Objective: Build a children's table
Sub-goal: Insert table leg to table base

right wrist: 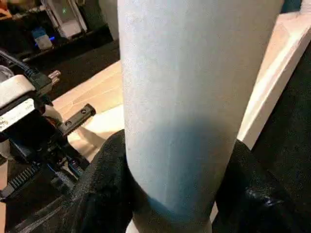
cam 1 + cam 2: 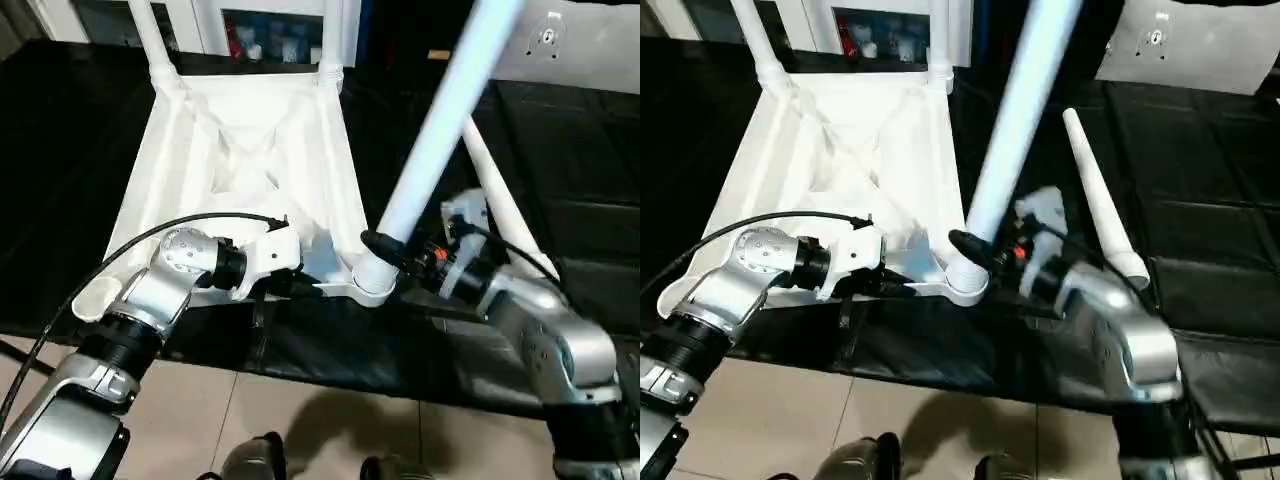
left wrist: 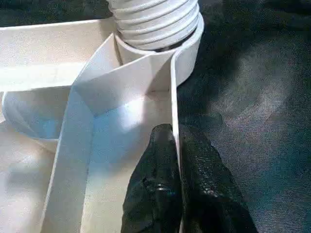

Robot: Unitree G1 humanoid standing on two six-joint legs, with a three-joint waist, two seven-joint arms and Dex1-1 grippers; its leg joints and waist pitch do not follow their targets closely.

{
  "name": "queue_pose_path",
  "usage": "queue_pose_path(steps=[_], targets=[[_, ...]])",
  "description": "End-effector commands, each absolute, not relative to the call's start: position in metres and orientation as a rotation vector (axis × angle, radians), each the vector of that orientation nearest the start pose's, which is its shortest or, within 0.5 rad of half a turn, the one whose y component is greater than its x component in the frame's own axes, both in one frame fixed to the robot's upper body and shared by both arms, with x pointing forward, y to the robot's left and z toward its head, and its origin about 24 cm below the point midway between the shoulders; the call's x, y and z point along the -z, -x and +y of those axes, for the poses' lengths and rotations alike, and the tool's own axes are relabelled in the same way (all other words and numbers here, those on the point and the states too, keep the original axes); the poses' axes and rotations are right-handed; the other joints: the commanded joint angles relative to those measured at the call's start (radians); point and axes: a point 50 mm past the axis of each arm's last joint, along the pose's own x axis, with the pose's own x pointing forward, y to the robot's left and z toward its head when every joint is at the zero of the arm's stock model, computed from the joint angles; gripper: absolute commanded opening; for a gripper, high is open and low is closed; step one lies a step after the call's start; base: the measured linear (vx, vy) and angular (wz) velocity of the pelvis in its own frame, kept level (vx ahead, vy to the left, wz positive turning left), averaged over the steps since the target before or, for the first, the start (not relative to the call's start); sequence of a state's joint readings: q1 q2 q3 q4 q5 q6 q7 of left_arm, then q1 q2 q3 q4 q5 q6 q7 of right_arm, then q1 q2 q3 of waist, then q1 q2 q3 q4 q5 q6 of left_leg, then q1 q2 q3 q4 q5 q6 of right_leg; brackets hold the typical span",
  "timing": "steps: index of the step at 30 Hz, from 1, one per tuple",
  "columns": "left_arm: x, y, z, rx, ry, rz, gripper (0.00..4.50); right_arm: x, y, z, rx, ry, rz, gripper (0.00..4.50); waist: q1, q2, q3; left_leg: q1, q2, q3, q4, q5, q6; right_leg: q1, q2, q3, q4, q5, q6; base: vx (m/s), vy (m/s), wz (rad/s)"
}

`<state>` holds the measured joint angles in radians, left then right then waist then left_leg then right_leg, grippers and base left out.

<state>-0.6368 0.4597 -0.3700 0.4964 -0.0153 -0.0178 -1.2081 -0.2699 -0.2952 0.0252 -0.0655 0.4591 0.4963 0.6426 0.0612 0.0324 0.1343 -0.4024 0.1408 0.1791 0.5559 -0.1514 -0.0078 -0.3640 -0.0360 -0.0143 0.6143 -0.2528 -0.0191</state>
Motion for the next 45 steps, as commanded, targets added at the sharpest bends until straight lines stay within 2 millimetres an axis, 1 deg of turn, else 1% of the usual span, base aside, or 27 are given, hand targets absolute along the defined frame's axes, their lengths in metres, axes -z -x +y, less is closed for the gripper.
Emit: queue_pose_path(steps=[1,4,7,9,11,12,14,17,19,20,22,23,24,25,27,29,30,31,32,35,36,38,40,41,42,44,45], targets=[[-0.085,-0.324,0.140,1.340,-0.614,0.299,0.00,-0.042,-0.268,-0.150,-0.746,-0.185,0.401,1.87,-0.004,0.009,-0.050,0.038,0.103,-0.041,-0.071,-0.215,0.020,0.014,-0.124,0.052,-0.074,0.001,-0.250,0.000,0.000,0.00],[-0.085,-0.324,0.140,1.340,-0.618,0.302,0.00,-0.040,-0.265,-0.154,-0.739,-0.152,0.398,1.87,-0.003,0.010,-0.048,0.039,0.105,-0.042,-0.074,-0.245,0.009,0.012,-0.127,0.054,-0.079,-0.051,-0.245,0.000,0.000,0.00],[-0.084,-0.324,0.140,1.341,-0.622,0.303,0.00,-0.041,-0.263,-0.156,-0.754,-0.078,0.376,1.87,-0.003,0.009,-0.047,0.040,0.106,-0.041,-0.076,-0.255,0.005,0.010,-0.125,0.054,-0.080,-0.058,-0.236,0.000,0.000,0.00],[-0.084,-0.324,0.140,1.340,-0.618,0.303,0.00,-0.041,-0.261,-0.158,-0.747,-0.095,0.367,1.87,-0.004,0.007,-0.050,0.040,0.105,-0.041,-0.076,-0.265,0.005,0.013,-0.127,0.055,-0.082,-0.078,-0.235,0.000,0.000,0.00],[-0.083,-0.323,0.140,1.341,-0.616,0.303,0.00,-0.040,-0.259,-0.161,-0.739,-0.112,0.367,1.87,-0.005,0.007,-0.047,0.040,0.104,-0.041,-0.076,-0.277,0.004,0.010,-0.128,0.056,-0.086,-0.116,-0.236,0.000,0.000,0.00],[-0.083,-0.323,0.140,1.340,-0.614,0.304,0.00,-0.038,-0.258,-0.162,-0.733,-0.111,0.370,1.87,-0.003,0.009,-0.051,0.041,0.105,-0.041,-0.074,-0.269,0.005,0.011,-0.129,0.057,-0.086,-0.114,-0.235,0.000,0.000,0.00],[-0.082,-0.323,0.140,1.340,-0.615,0.306,0.00,-0.034,-0.255,-0.163,-0.736,-0.106,0.377,1.87,-0.002,0.010,-0.054,0.038,0.105,-0.041,-0.074,-0.236,0.015,0.013,-0.126,0.054,-0.080,-0.053,-0.236,0.000,0.000,0.00],[-0.082,-0.323,0.141,1.340,-0.617,0.309,0.00,-0.032,-0.252,-0.163,-0.746,-0.069,0.386,1.87,-0.003,0.010,-0.055,0.037,0.104,-0.040,-0.073,-0.224,0.028,0.014,-0.125,0.052,-0.078,-0.013,-0.241,0.000,0.000,0.00],[-0.082,-0.323,0.141,1.344,-0.634,0.313,0.00,-0.034,-0.253,-0.161,-0.771,-0.009,0.382,1.87,-0.003,0.009,-0.054,0.037,0.104,-0.039,-0.072,-0.227,0.032,0.014,-0.126,0.052,-0.080,-0.026,-0.241,0.000,0.000,0.00],[-0.082,-0.323,0.141,1.348,-0.641,0.315,0.00,-0.035,-0.254,-0.160,-0.786,0.020,0.385,1.87,-0.003,0.012,-0.054,0.037,0.104,-0.040,-0.072,-0.229,0.030,0.014,-0.126,0.052,-0.080,-0.030,-0.241,0.000,0.000,0.00],[-0.082,-0.322,0.141,1.356,-0.659,0.318,0.00,-0.038,-0.256,-0.157,-0.826,0.072,0.396,1.87,-0.004,0.010,-0.052,0.037,0.104,-0.041,-0.074,-0.235,0.027,0.015,-0.123,0.052,-0.080,-0.039,-0.236,0.000,0.000,0.00],[-0.082,-0.322,0.141,1.356,-0.659,0.318,0.00,-0.038,-0.256,-0.157,-0.826,0.072,0.396,1.87,-0.005,0.011,-0.051,0.039,0.105,-0.041,-0.075,-0.245,0.024,0.014,-0.123,0.051,-0.081,-0.051,-0.233,0.000,0.000,0.00],[-0.082,-0.322,0.141,1.361,-0.668,0.320,0.00,-0.040,-0.259,-0.155,-0.868,0.101,0.412,1.87,-0.007,0.008,-0.048,0.040,0.104,-0.040,-0.075,-0.275,0.015,0.011,-0.126,0.054,-0.085,-0.098,-0.235,0.000,0.000,0.00],[-0.082,-0.322,0.141,1.364,-0.673,0.320,0.00,-0.041,-0.259,-0.154,-0.893,0.117,0.423,1.87,-0.008,0.004,-0.048,0.040,0.104,-0.040,-0.075,-0.274,0.015,0.012,-0.126,0.054,-0.085,-0.106,-0.234,0.000,0.000,0.00],[-0.083,-0.322,0.141,1.374,-0.687,0.321,0.00,-0.040,-0.261,-0.150,-0.969,0.172,0.453,1.87,-0.008,0.005,-0.045,0.039,0.104,-0.039,-0.075,-0.260,0.017,0.011,-0.127,0.056,-0.086,-0.109,-0.231,0.000,0.000,0.00],[-0.083,-0.323,0.141,1.378,-0.692,0.321,0.00,-0.039,-0.262,-0.149,-0.995,0.181,0.467,1.87,-0.009,0.005,-0.046,0.038,0.104,-0.039,-0.073,-0.243,0.026,0.012,-0.126,0.055,-0.083,-0.083,-0.232,0.000,0.000,0.00],[-0.084,-0.322,0.141,1.381,-0.695,0.322,0.00,-0.038,-0.262,-0.149,-1.014,0.193,0.476,1.87,-0.011,0.000,-0.040,0.035,0.104,-0.040,-0.074,-0.237,0.035,0.011,-0.126,0.056,-0.083,-0.066,-0.231,0.000,0.000,0.00],[-0.084,-0.322,0.141,1.384,-0.698,0.322,0.00,-0.038,-0.261,-0.148,-1.024,0.200,0.483,1.87,-0.011,0.002,-0.042,0.038,0.105,-0.040,-0.073,-0.239,0.039,0.010,-0.126,0.054,-0.082,-0.064,-0.234,0.000,0.000,0.00],[-0.085,-0.323,0.141,1.392,-0.706,0.323,0.00,-0.036,-0.261,-0.147,-1.053,0.216,0.503,1.87,-0.012,0.001,-0.041,0.038,0.105,-0.040,-0.074,-0.241,0.039,0.010,-0.125,0.054,-0.083,-0.066,-0.235,0.000,0.000,0.00],[-0.089,-0.324,0.141,1.411,-0.726,0.322,0.00,-0.031,-0.261,-0.145,-1.104,0.245,0.546,1.87,-0.016,-0.002,-0.029,0.038,0.104,-0.041,-0.077,-0.267,0.033,0.005,-0.126,0.056,-0.087,-0.112,-0.229,0.000,0.000,0.00],[-0.090,-0.325,0.140,1.415,-0.728,0.318,0.00,-0.031,-0.261,-0.144,-1.113,0.246,0.552,1.87,-0.016,0.000,-0.030,0.039,0.104,-0.041,-0.078,-0.275,0.030,0.004,-0.127,0.057,-0.088,-0.127,-0.227,0.000,0.000,0.00],[-0.092,-0.325,0.140,1.418,-0.729,0.314,0.00,-0.030,-0.261,-0.144,-1.122,0.245,0.557,1.87,-0.016,-0.003,-0.023,0.042,0.107,-0.043,-0.082,-0.306,0.018,0.000,-0.129,0.060,-0.095,-0.181,-0.219,0.000,0.000,0.00],[-0.099,-0.331,0.137,1.420,-0.721,0.294,0.00,-0.028,-0.258,-0.140,-1.166,0.231,0.578,1.87,-0.016,-0.003,-0.010,0.047,0.106,-0.044,-0.087,-0.365,0.000,-0.009,-0.130,0.063,-0.102,-0.270,-0.207,0.000,0.000,0.00],[-0.101,-0.332,0.136,1.420,-0.720,0.288,0.00,-0.028,-0.257,-0.138,-1.176,0.226,0.582,1.87,-0.015,-0.004,-0.011,0.052,0.106,-0.046,-0.088,-0.393,-0.017,-0.010,-0.133,0.066,-0.106,-0.326,-0.197,0.000,0.000,0.00],[-0.104,-0.335,0.135,1.417,-0.720,0.281,0.00,-0.027,-0.256,-0.136,-1.188,0.218,0.589,1.87,-0.013,-0.004,-0.006,0.055,0.108,-0.047,-0.090,-0.405,-0.027,-0.014,-0.133,0.069,-0.111,-0.347,-0.190,0.000,0.000,0.00],[-0.108,-0.339,0.135,1.411,-0.731,0.271,0.00,-0.026,-0.255,-0.133,-1.204,0.208,0.599,1.87,-0.012,-0.008,-0.002,0.050,0.108,-0.050,-0.095,-0.407,-0.034,-0.010,-0.135,0.068,-0.109,-0.348,-0.188,0.000,0.000,0.00],[-0.111,-0.341,0.134,1.406,-0.729,0.264,0.00,-0.025,-0.254,-0.131,-1.218,0.202,0.607,1.87,-0.009,-0.008,0.000,0.048,0.110,-0.052,-0.098,-0.396,-0.034,-0.008,-0.137,0.068,-0.109,-0.339,-0.186,0.000,0.000,0.00]])
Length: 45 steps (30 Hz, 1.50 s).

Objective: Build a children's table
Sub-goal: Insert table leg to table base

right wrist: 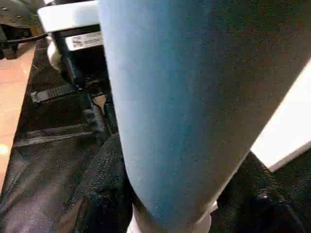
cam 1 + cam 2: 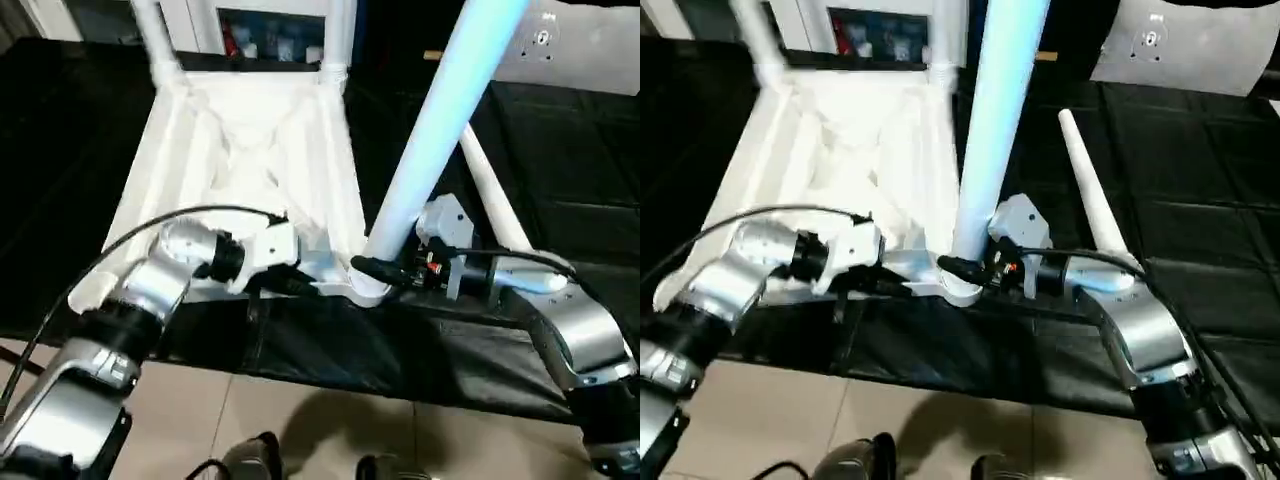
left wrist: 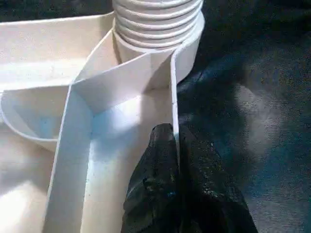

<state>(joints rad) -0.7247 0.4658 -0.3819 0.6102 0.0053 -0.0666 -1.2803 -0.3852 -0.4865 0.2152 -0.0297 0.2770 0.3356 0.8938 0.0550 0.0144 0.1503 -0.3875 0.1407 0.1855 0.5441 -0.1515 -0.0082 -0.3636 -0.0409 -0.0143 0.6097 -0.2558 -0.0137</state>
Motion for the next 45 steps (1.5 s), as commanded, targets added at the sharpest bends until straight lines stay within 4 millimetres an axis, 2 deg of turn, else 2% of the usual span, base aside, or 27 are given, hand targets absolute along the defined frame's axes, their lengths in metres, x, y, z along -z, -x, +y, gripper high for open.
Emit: queue_pose_path(steps=[1,3,9,10,12,13,14,15,16,17,18,19,21,22,23,24,25,26,29,30,31,32,36,38,39,41,45], targets=[[-0.113,-0.343,0.134,1.401,-0.728,0.258,0.00,-0.025,-0.254,-0.129,-1.229,0.200,0.612,1.87,-0.003,0.007,-0.015,0.032,0.109,-0.058,-0.087,-0.393,-0.030,-0.008,-0.131,0.067,-0.104,-0.327,-0.191,0.000,0.000,0.00],[-0.118,-0.346,0.134,1.394,-0.720,0.249,0.00,-0.024,-0.253,-0.124,-1.245,0.197,0.616,1.87,-0.002,0.006,-0.015,0.038,0.111,-0.054,-0.086,-0.375,-0.022,-0.010,-0.132,0.070,-0.103,-0.295,-0.201,0.000,0.000,0.00],[-0.119,-0.347,0.141,1.374,-0.715,0.263,0.00,-0.024,-0.255,-0.116,-1.245,0.182,0.604,1.87,-0.003,0.008,-0.010,0.036,0.112,-0.046,-0.088,-0.342,-0.006,-0.010,-0.131,0.069,-0.103,-0.263,-0.211,0.000,0.000,0.00],[-0.118,-0.347,0.144,1.365,-0.716,0.267,0.00,-0.024,-0.256,-0.116,-1.238,0.181,0.601,1.87,-0.006,-0.002,-0.010,0.037,0.112,-0.045,-0.088,-0.351,-0.006,-0.010,-0.132,0.070,-0.105,-0.287,-0.207,0.000,0.000,0.00],[-0.117,-0.347,0.148,1.350,-0.709,0.273,0.00,-0.024,-0.257,-0.116,-1.221,0.180,0.596,1.87,-0.004,0.005,-0.006,0.038,0.112,-0.048,-0.089,-0.369,-0.011,-0.015,-0.137,0.073,-0.111,-0.358,-0.198,0.000,0.000,0.00],[-0.115,-0.345,0.157,1.306,-0.690,0.284,0.00,-0.023,-0.261,-0.118,-1.163,0.181,0.587,1.87,-0.005,0.005,-0.002,0.036,0.113,-0.052,-0.091,-0.387,-0.020,-0.017,-0.139,0.074,-0.113,-0.403,-0.191,0.000,0.000,0.00],[-0.115,-0.344,0.161,1.287,-0.684,0.288,0.00,-0.022,-0.263,-0.118,-1.139,0.180,0.583,1.87,-0.007,0.004,-0.003,0.032,0.113,-0.055,-0.094,-0.392,-0.026,-0.014,-0.140,0.072,-0.111,-0.416,-0.189,0.000,0.000,0.00],[-0.114,-0.342,0.168,1.251,-0.670,0.297,0.00,-0.022,-0.266,-0.119,-1.098,0.179,0.575,1.87,-0.011,0.008,0.000,0.027,0.114,-0.063,-0.100,-0.417,-0.041,-0.014,-0.143,0.070,-0.109,-0.457,-0.181,-0.010,0.008,-0.18],[-0.112,-0.340,0.174,1.211,-0.659,0.306,0.00,-0.022,-0.268,-0.120,-1.062,0.178,0.570,1.87,-0.018,0.005,0.004,0.023,0.112,-0.068,-0.104,-0.452,-0.051,-0.015,-0.141,0.066,-0.111,-0.505,-0.165,-0.010,0.008,-0.18],[-0.112,-0.339,0.176,1.194,-0.653,0.308,0.00,-0.022,-0.268,-0.121,-1.049,0.177,0.567,1.87,-0.019,0.005,0.002,0.024,0.112,-0.070,-0.105,-0.465,-0.056,-0.016,-0.141,0.066,-0.111,-0.519,-0.159,-0.015,0.016,-0.20],[-0.109,-0.329,0.184,1.103,-0.607,0.322,0.00,-0.023,-0.271,-0.123,-0.978,0.165,0.551,1.87,-0.023,0.005,0.003,0.022,0.112,-0.073,-0.106,-0.479,-0.063,-0.018,-0.144,0.066,-0.110,-0.537,-0.149,-0.016,0.025,-0.24],[-0.107,-0.324,0.187,1.072,-0.586,0.328,0.00,-0.023,-0.272,-0.123,-0.953,0.158,0.546,1.87,-0.030,0.005,0.008,0.011,0.111,-0.077,-0.111,-0.476,-0.062,-0.017,-0.143,0.064,-0.107,-0.547,-0.146,-0.016,0.025,-0.24],[-0.105,-0.316,0.187,1.026,-0.554,0.335,0.00,-0.024,-0.273,-0.124,-0.910,0.156,0.533,1.87,-0.032,0.004,0.001,0.012,0.111,-0.074,-0.111,-0.457,-0.059,-0.019,-0.138,0.062,-0.106,-0.520,-0.137,0.006,0.030,-0.25],[-0.101,-0.302,0.184,0.976,-0.524,0.347,0.00,-0.024,-0.275,-0.124,-0.860,0.145,0.521,1.87,-0.038,0.007,-0.005,0.011,0.112,-0.070,-0.113,-0.417,-0.056,-0.015,-0.132,0.060,-0.103,-0.430,-0.146,0.015,0.031,-0.23],[-0.100,-0.300,0.183,0.972,-0.521,0.349,0.00,-0.024,-0.275,-0.124,-0.853,0.143,0.518,1.87,-0.043,0.009,-0.001,0.007,0.112,-0.069,-0.116,-0.401,-0.053,-0.015,-0.127,0.057,-0.100,-0.377,-0.156,0.019,0.039,-0.18],[-0.095,-0.287,0.175,0.941,-0.500,0.361,0.00,-0.026,-0.279,-0.124,-0.799,0.133,0.500,1.87,-0.050,0.006,-0.005,0.015,0.111,-0.060,-0.115,-0.386,-0.046,-0.015,-0.120,0.055,-0.099,-0.292,-0.170,0.000,0.000,0.00],[-0.094,-0.285,0.172,0.939,-0.495,0.362,0.00,-0.026,-0.279,-0.123,-0.794,0.132,0.498,1.87,-0.056,0.007,-0.001,0.019,0.110,-0.054,-0.111,-0.374,-0.037,-0.018,-0.120,0.057,-0.102,-0.240,-0.187,0.000,0.000,0.00],[-0.092,-0.278,0.164,0.931,-0.474,0.365,0.00,-0.026,-0.281,-0.122,-0.776,0.126,0.491,1.87,-0.059,0.004,-0.001,0.021,0.109,-0.050,-0.111,-0.369,-0.033,-0.015,-0.120,0.057,-0.104,-0.231,-0.190,0.000,0.000,0.00],[-0.089,-0.262,0.141,0.934,-0.436,0.366,0.00,-0.026,-0.285,-0.116,-0.743,0.124,0.478,1.87,-0.061,0.006,0.006,0.025,0.107,-0.047,-0.106,-0.385,-0.021,-0.021,-0.123,0.060,-0.116,-0.294,-0.176,0.000,0.000,0.00],[-0.088,-0.258,0.131,0.947,-0.442,0.366,0.00,-0.027,-0.286,-0.112,-0.747,0.121,0.472,1.87,-0.060,0.002,0.008,0.027,0.105,-0.048,-0.105,-0.407,-0.026,-0.025,-0.122,0.062,-0.120,-0.353,-0.159,0.000,0.000,0.00],[-0.088,-0.258,0.131,0.947,-0.442,0.366,0.00,-0.027,-0.286,-0.112,-0.747,0.121,0.472,1.87,-0.058,0.001,0.010,0.031,0.104,-0.047,-0.104,-0.418,-0.026,-0.029,-0.122,0.063,-0.125,-0.377,-0.149,0.000,0.000,0.00],[-0.089,-0.259,0.122,0.944,-0.460,0.363,0.00,-0.028,-0.287,-0.107,-0.763,0.112,0.466,1.87,-0.057,-0.004,0.013,0.033,0.102,-0.049,-0.101,-0.451,-0.030,-0.034,-0.124,0.065,-0.130,-0.446,-0.131,0.000,0.000,0.00],[-0.096,-0.265,0.121,0.880,-0.500,0.360,0.00,-0.028,-0.284,-0.100,-0.784,0.101,0.463,1.87,-0.048,-0.004,0.015,0.039,0.100,-0.059,-0.104,-0.505,-0.053,-0.041,-0.123,0.063,-0.136,-0.550,-0.083,0.000,0.000,0.00],[-0.098,-0.266,0.122,0.865,-0.507,0.363,0.00,-0.027,-0.284,-0.100,-0.782,0.102,0.464,1.87,-0.046,-0.001,0.010,0.039,0.102,-0.061,-0.108,-0.506,-0.065,-0.039,-0.120,0.062,-0.132,-0.504,-0.085,0.000,0.000,0.00],[-0.098,-0.266,0.123,0.851,-0.511,0.365,0.00,-0.027,-0.284,-0.099,-0.780,0.102,0.465,1.87,-0.046,-0.003,0.010,0.039,0.102,-0.060,-0.109,-0.508,-0.071,-0.039,-0.118,0.062,-0.130,-0.471,-0.090,0.000,0.000,0.00],[-0.099,-0.270,0.124,0.812,-0.512,0.362,0.00,-0.026,-0.286,-0.099,-0.778,0.099,0.457,1.87,-0.045,0.001,0.007,0.040,0.100,-0.056,-0.106,-0.501,-0.071,-0.038,-0.118,0.063,-0.128,-0.423,-0.103,0.000,0.000,0.00],[-0.098,-0.272,0.126,0.770,-0.528,0.385,0.00,-0.026,-0.289,-0.099,-0.770,0.067,0.449,1.87,-0.044,-0.001,0.008,0.041,0.098,-0.053,-0.103,-0.489,-0.062,-0.036,-0.120,0.064,-0.127,-0.415,-0.119,0.000,0.000,0.00]])
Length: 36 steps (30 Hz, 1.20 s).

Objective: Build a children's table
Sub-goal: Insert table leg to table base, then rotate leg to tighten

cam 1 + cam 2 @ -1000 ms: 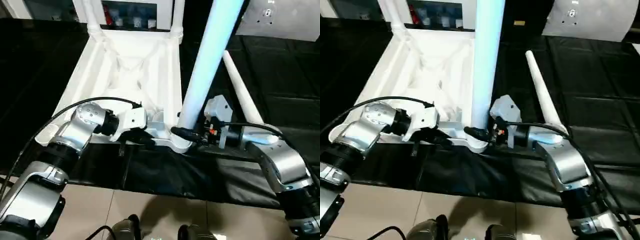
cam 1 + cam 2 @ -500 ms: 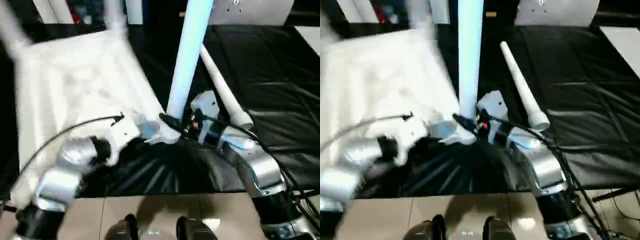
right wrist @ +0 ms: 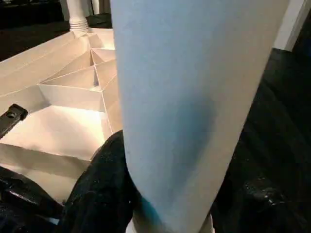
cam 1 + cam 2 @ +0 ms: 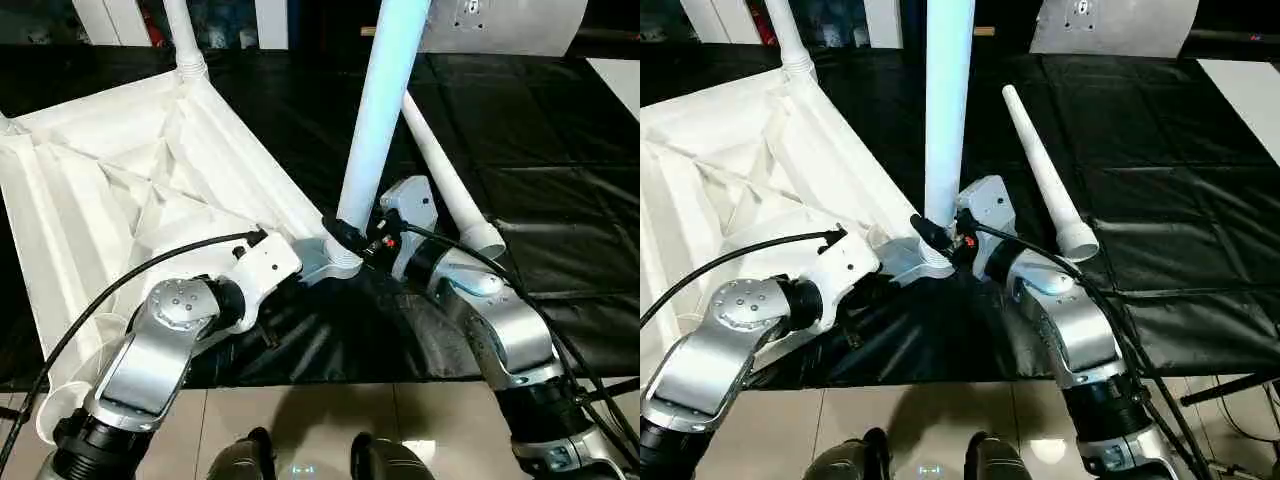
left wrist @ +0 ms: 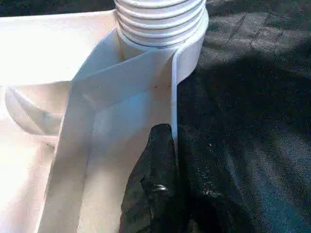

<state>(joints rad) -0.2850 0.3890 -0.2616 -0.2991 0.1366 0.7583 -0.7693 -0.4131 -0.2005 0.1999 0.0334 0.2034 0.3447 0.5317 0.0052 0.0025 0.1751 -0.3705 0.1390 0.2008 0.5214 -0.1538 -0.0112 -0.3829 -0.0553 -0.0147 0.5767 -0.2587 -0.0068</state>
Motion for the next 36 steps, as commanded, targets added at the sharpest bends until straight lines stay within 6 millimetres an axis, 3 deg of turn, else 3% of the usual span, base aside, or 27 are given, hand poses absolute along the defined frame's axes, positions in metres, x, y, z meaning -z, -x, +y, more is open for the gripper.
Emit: queue_pose_path(steps=[1,2,3,4,5,6,7,9,10,13,16,18,23,25,26,27,29,30,32,33,36], targets=[[-0.098,-0.275,0.126,0.762,-0.516,0.388,0.00,-0.027,-0.291,-0.099,-0.768,0.030,0.440,2.22,0.003,0.003,-0.017,0.023,0.099,-0.071,-0.080,-0.492,-0.056,-0.016,-0.107,0.063,-0.095,-0.441,-0.125,0.000,0.000,0.00],[-0.099,-0.276,0.125,0.763,-0.511,0.389,0.00,-0.028,-0.293,-0.099,-0.763,0.028,0.438,2.43,0.004,0.005,-0.016,0.025,0.099,-0.071,-0.079,-0.497,-0.056,-0.018,-0.108,0.063,-0.097,-0.460,-0.123,0.000,0.000,0.00],[-0.100,-0.278,0.125,0.763,-0.513,0.386,0.00,-0.028,-0.293,-0.100,-0.763,0.031,0.436,2.59,0.004,0.000,-0.016,0.030,0.098,-0.071,-0.078,-0.514,-0.058,-0.023,-0.107,0.064,-0.102,-0.502,-0.111,0.000,0.000,0.00],[-0.101,-0.279,0.125,0.760,-0.511,0.384,0.00,-0.028,-0.294,-0.100,-0.765,0.037,0.434,2.59,0.004,0.004,-0.017,0.034,0.096,-0.072,-0.074,-0.526,-0.061,-0.027,-0.108,0.065,-0.106,-0.528,-0.113,0.000,0.000,0.00],[-0.101,-0.280,0.124,0.757,-0.510,0.382,0.00,-0.028,-0.294,-0.100,-0.767,0.040,0.433,2.69,0.006,0.000,-0.018,0.034,0.098,-0.070,-0.075,-0.532,-0.062,-0.027,-0.109,0.065,-0.109,-0.528,-0.106,0.000,0.000,0.00],[-0.102,-0.282,0.125,0.755,-0.515,0.375,0.00,-0.029,-0.295,-0.100,-0.767,0.039,0.434,2.69,0.006,0.000,-0.022,0.023,0.100,-0.072,-0.081,-0.481,-0.063,-0.016,-0.104,0.060,-0.096,-0.433,-0.119,0.000,0.000,0.00],[-0.102,-0.282,0.125,0.755,-0.515,0.375,0.00,-0.029,-0.295,-0.100,-0.767,0.039,0.434,2.88,0.006,0.000,-0.022,0.023,0.100,-0.072,-0.081,-0.481,-0.063,-0.016,-0.104,0.060,-0.096,-0.433,-0.119,0.000,0.000,0.00],[-0.103,-0.285,0.126,0.760,-0.508,0.365,0.00,-0.029,-0.294,-0.100,-0.770,0.037,0.433,3.06,0.009,0.014,-0.019,0.028,0.101,-0.065,-0.081,-0.479,-0.071,-0.019,-0.100,0.061,-0.089,-0.343,-0.140,0.000,0.000,0.00],[-0.103,-0.285,0.126,0.760,-0.508,0.365,0.00,-0.029,-0.294,-0.100,-0.770,0.037,0.433,3.06,0.009,0.007,-0.021,0.029,0.099,-0.062,-0.078,-0.472,-0.069,-0.016,-0.099,0.061,-0.088,-0.314,-0.152,0.000,0.000,0.00],[-0.102,-0.287,0.130,0.786,-0.520,0.361,0.00,-0.030,-0.294,-0.104,-0.768,0.032,0.429,3.40,0.017,0.010,-0.021,0.022,0.097,-0.059,-0.075,-0.423,-0.045,-0.004,-0.105,0.062,-0.085,-0.288,-0.165,0.000,0.000,0.00],[-0.101,-0.289,0.132,0.814,-0.537,0.361,0.00,-0.031,-0.292,-0.113,-0.761,0.033,0.418,3.62,0.029,0.015,-0.023,0.022,0.100,-0.054,-0.072,-0.364,-0.019,-0.001,-0.104,0.062,-0.085,-0.269,-0.176,0.000,0.000,0.00],[-0.101,-0.292,0.135,0.823,-0.547,0.359,0.00,-0.033,-0.288,-0.118,-0.776,0.035,0.402,3.83,0.034,0.016,-0.022,0.031,0.100,-0.049,-0.069,-0.379,-0.018,-0.008,-0.103,0.064,-0.090,-0.305,-0.173,0.000,0.000,0.00],[-0.099,-0.295,0.139,0.916,-0.569,0.339,0.00,-0.041,-0.277,-0.142,-0.805,0.037,0.353,4.31,0.049,0.016,-0.031,0.028,0.100,-0.044,-0.064,-0.310,0.006,0.002,-0.100,0.062,-0.084,-0.229,-0.185,0.000,0.000,0.00],[-0.098,-0.295,0.139,0.959,-0.579,0.326,0.00,-0.044,-0.276,-0.149,-0.807,0.044,0.344,4.41,0.049,0.018,-0.037,0.023,0.099,-0.044,-0.062,-0.273,0.015,0.008,-0.097,0.058,-0.074,-0.168,-0.203,0.000,0.000,0.00],[-0.097,-0.295,0.139,0.981,-0.576,0.326,0.00,-0.047,-0.275,-0.153,-0.813,0.052,0.332,4.47,0.047,0.012,-0.049,0.015,0.096,-0.040,-0.050,-0.208,0.043,0.019,-0.099,0.057,-0.064,-0.055,-0.227,0.000,0.000,0.00],[-0.097,-0.295,0.139,1.002,-0.578,0.323,0.00,-0.049,-0.275,-0.156,-0.818,0.059,0.323,4.47,0.045,0.013,-0.060,0.015,0.094,-0.040,-0.039,-0.103,0.076,0.022,-0.091,0.050,-0.044,0.096,-0.249,0.000,0.000,0.00],[-0.095,-0.293,0.139,1.068,-0.594,0.318,0.00,-0.055,-0.275,-0.164,-0.836,0.076,0.302,4.47,0.041,0.012,-0.066,0.005,0.088,-0.039,-0.027,-0.008,0.119,0.029,-0.088,0.048,-0.025,0.248,-0.267,0.000,0.000,0.00],[-0.094,-0.293,0.139,1.095,-0.613,0.317,0.00,-0.059,-0.275,-0.167,-0.852,0.083,0.290,4.47,0.040,0.011,-0.074,0.001,0.085,-0.037,-0.015,0.058,0.156,0.031,-0.087,0.046,-0.011,0.376,-0.281,0.000,0.000,0.00],[-0.092,-0.292,0.140,1.144,-0.631,0.319,0.00,-0.066,-0.276,-0.172,-0.880,0.103,0.271,4.47,0.040,0.012,-0.071,-0.003,0.086,-0.031,-0.006,0.061,0.185,0.024,-0.088,0.046,-0.005,0.434,-0.297,0.000,0.000,0.00],[-0.090,-0.292,0.139,1.210,-0.648,0.307,0.00,-0.075,-0.278,-0.177,-0.920,0.138,0.254,4.47,0.040,0.014,-0.069,-0.006,0.086,-0.034,-0.009,0.013,0.186,0.029,-0.090,0.042,-0.010,0.368,-0.298,0.000,0.000,0.00],[-0.089,-0.291,0.139,1.253,-0.642,0.310,0.00,-0.080,-0.280,-0.178,-0.953,0.165,0.243,4.47,0.042,0.020,-0.064,0.002,0.097,-0.036,-0.017,-0.086,0.150,0.025,-0.093,0.041,-0.025,0.153,-0.304,0.000,0.000,0.00]])
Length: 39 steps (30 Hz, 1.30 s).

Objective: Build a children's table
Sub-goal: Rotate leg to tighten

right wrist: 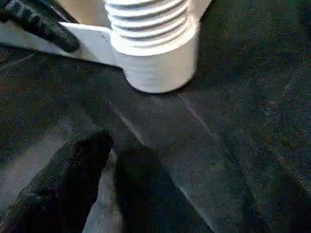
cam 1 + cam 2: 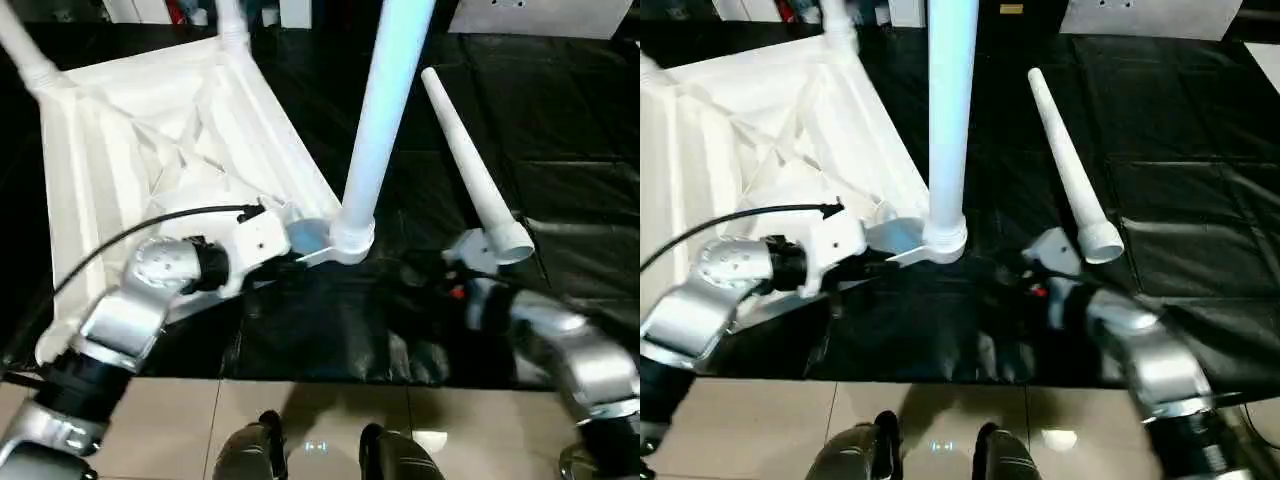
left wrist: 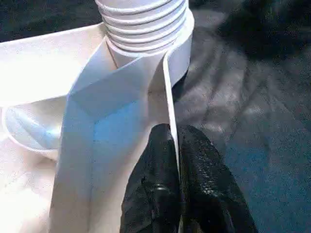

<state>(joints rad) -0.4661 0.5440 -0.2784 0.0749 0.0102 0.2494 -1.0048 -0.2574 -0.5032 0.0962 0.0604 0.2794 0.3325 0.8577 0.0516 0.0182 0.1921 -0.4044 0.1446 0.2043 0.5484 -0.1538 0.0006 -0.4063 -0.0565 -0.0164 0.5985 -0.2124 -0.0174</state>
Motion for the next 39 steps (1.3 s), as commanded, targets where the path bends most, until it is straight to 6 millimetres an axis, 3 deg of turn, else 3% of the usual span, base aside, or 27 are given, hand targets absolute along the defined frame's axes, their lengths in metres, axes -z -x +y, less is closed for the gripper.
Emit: queue_pose_path(steps=[1,3,5,9,10,21,22,29,34,39], targets=[[-0.088,-0.290,0.139,1.285,-0.654,0.306,0.00,-0.084,-0.281,-0.178,-0.978,0.175,0.235,4.47,-0.002,0.007,-0.080,0.039,0.092,-0.039,-0.046,-0.119,0.120,0.046,-0.093,0.043,-0.053,0.037,-0.299,0.000,0.000,0.00],[-0.088,-0.289,0.139,1.309,-0.661,0.307,0.00,-0.086,-0.282,-0.178,-0.996,0.180,0.228,4.47,0.000,0.008,-0.077,0.043,0.095,-0.039,-0.049,-0.152,0.096,0.042,-0.095,0.046,-0.057,-0.030,-0.299,0.000,0.000,0.00],[-0.087,-0.287,0.138,1.358,-0.677,0.310,0.00,-0.093,-0.284,-0.177,-1.030,0.189,0.210,4.47,0.006,0.010,-0.082,0.047,0.095,-0.038,-0.048,-0.153,0.084,0.042,-0.095,0.047,-0.056,-0.035,-0.301,0.000,0.000,0.00],[-0.085,-0.284,0.137,1.438,-0.716,0.320,0.00,-0.102,-0.288,-0.172,-1.098,0.207,0.189,4.47,0.010,0.012,-0.089,0.044,0.095,-0.038,-0.043,-0.098,0.097,0.044,-0.095,0.045,-0.044,0.041,-0.308,0.000,0.000,0.00],[-0.085,-0.284,0.137,1.455,-0.729,0.320,0.00,-0.103,-0.287,-0.169,-1.129,0.233,0.185,4.47,0.011,0.005,-0.091,0.043,0.093,-0.037,-0.040,-0.094,0.103,0.045,-0.094,0.044,-0.042,0.047,-0.310,0.000,0.000,0.00],[-0.085,-0.285,0.128,1.534,-0.773,0.300,0.00,-0.102,-0.291,-0.151,-1.238,0.222,0.185,4.30,0.015,0.003,-0.098,0.038,0.090,-0.037,-0.033,-0.115,0.099,0.046,-0.098,0.045,-0.041,-0.020,-0.309,0.000,0.000,0.00],[-0.085,-0.285,0.127,1.542,-0.778,0.297,0.00,-0.101,-0.292,-0.150,-1.245,0.218,0.189,4.01,0.016,0.004,-0.098,0.039,0.091,-0.037,-0.033,-0.115,0.097,0.044,-0.097,0.045,-0.042,-0.022,-0.310,0.000,0.000,0.00],[-0.083,-0.287,0.127,1.563,-0.798,0.298,0.00,-0.098,-0.296,-0.147,-1.274,0.215,0.199,3.51,0.030,0.003,-0.107,0.037,0.089,-0.035,-0.024,-0.054,0.124,0.046,-0.094,0.042,-0.027,0.088,-0.322,0.000,0.000,0.00],[-0.083,-0.288,0.127,1.565,-0.806,0.300,0.00,-0.097,-0.298,-0.145,-1.290,0.214,0.211,3.07,0.029,0.001,-0.101,0.037,0.089,-0.036,-0.028,-0.101,0.104,0.045,-0.097,0.043,-0.036,-0.008,-0.314,0.000,0.000,0.00],[-0.083,-0.288,0.127,1.564,-0.806,0.301,0.00,-0.096,-0.297,-0.145,-1.300,0.217,0.216,2.82,0.029,0.001,-0.103,0.038,0.090,-0.036,-0.027,-0.095,0.101,0.045,-0.095,0.043,-0.033,0.006,-0.313,0.000,0.000,0.00]])
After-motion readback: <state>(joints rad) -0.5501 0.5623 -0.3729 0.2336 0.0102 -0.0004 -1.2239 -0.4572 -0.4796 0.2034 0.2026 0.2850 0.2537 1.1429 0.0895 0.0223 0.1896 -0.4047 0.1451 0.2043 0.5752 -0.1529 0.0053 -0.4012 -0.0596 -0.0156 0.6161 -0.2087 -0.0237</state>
